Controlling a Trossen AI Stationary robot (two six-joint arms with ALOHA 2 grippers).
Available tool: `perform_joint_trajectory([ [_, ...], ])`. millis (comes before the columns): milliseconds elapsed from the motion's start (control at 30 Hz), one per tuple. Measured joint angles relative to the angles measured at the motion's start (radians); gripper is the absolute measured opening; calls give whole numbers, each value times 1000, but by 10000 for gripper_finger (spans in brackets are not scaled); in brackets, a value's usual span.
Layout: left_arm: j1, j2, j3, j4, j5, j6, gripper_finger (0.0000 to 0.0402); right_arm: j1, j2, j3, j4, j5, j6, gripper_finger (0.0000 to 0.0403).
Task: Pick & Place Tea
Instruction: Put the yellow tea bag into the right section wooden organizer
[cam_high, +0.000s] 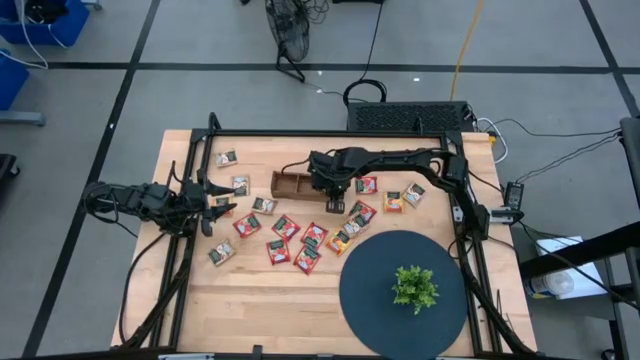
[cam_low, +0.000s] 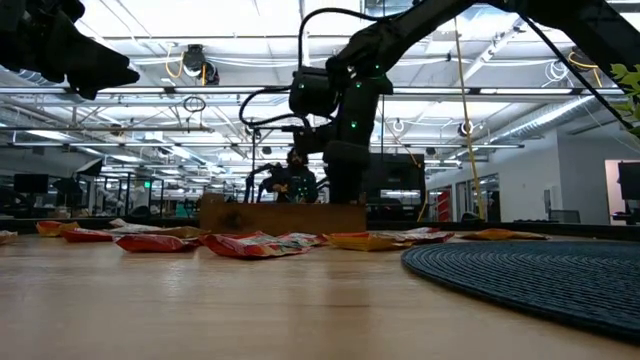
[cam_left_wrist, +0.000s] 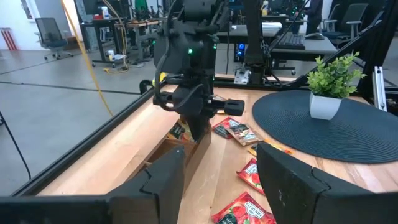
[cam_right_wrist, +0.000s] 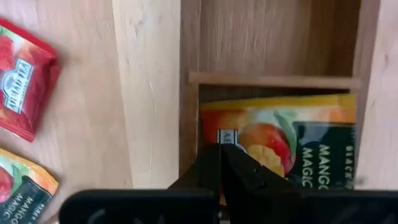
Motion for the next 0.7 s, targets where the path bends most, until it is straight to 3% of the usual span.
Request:
perform_joint_trajectory([
  [333,0,0,0,0,0,0,200,-10,0,-33,-11,2,2,0],
  [567,0,0,0,0,0,0,200,-19,-9,-125,97,1,14,0],
  [700,0,0,0,0,0,0,200,-8,-8,-142,141,76,22,0],
])
